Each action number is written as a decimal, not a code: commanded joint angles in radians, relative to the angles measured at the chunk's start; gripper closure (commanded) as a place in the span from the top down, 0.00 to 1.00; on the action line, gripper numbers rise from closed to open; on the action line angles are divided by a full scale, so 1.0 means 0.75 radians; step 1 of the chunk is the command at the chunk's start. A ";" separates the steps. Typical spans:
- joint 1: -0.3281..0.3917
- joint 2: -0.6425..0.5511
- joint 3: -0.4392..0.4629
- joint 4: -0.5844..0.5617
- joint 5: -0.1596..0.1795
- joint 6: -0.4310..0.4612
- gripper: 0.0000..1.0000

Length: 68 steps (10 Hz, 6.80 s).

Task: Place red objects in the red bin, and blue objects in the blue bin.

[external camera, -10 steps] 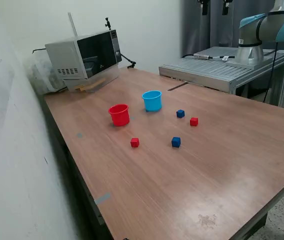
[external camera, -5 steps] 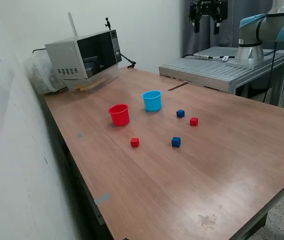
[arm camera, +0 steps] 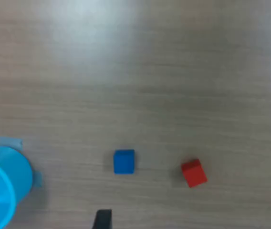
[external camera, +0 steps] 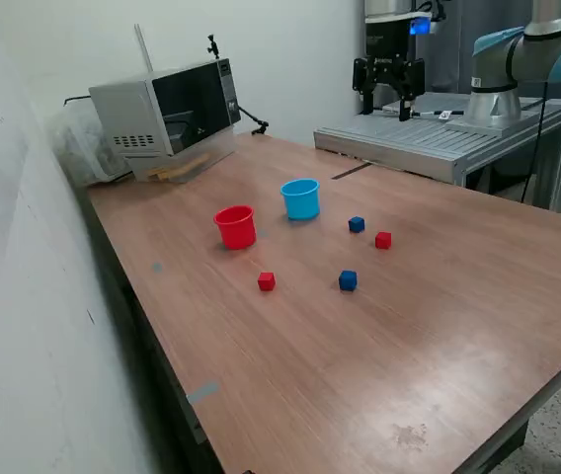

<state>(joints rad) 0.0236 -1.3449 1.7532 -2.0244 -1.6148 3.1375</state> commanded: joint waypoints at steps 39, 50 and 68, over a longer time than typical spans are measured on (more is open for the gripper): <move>-0.037 0.419 0.064 -0.514 0.036 -0.146 1.00; -0.148 0.445 0.076 -0.555 0.034 -0.154 1.00; -0.138 0.449 0.158 -0.614 0.038 -0.179 1.00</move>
<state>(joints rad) -0.0803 -1.0105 1.8762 -2.4808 -1.5875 3.0039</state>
